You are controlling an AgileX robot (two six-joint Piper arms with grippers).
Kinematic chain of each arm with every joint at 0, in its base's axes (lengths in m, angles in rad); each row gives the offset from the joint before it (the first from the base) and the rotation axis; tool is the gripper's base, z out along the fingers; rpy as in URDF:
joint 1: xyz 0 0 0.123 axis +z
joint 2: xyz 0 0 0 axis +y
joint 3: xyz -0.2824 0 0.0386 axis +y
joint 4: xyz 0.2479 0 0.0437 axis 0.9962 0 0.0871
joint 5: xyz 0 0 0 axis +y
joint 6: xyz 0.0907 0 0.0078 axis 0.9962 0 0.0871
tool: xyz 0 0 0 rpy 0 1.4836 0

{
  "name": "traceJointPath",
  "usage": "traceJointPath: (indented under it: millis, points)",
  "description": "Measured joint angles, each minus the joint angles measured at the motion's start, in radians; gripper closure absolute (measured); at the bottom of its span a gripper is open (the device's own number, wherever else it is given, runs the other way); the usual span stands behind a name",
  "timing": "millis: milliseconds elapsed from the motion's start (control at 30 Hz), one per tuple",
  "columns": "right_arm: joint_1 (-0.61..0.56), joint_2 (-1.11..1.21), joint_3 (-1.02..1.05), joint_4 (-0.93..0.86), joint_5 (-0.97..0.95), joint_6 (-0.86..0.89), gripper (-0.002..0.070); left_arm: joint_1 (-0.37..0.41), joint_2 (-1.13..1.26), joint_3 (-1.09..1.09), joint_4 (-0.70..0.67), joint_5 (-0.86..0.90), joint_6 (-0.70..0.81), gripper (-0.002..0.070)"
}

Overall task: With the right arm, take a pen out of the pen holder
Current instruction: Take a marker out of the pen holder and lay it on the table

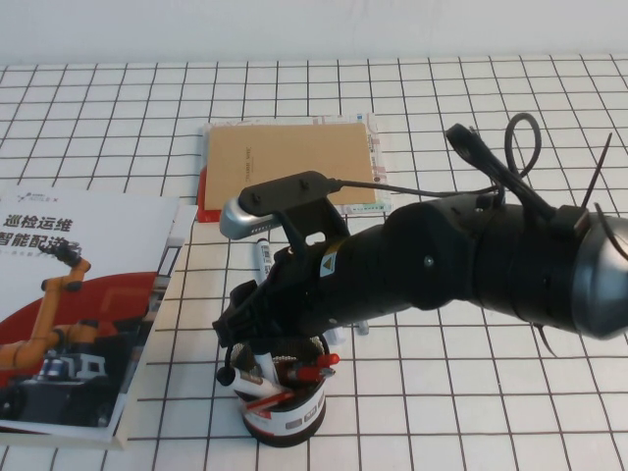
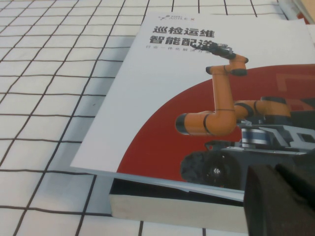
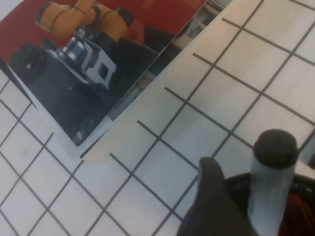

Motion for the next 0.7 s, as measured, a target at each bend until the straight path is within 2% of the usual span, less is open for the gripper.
traceJointPath:
  millis: [700]
  points:
    - [0.000, 0.051, 0.000, 0.000, -0.081, -0.066, 0.0299, 0.000, 0.000, 0.000, 0.000, 0.000, 0.000, 0.0678]
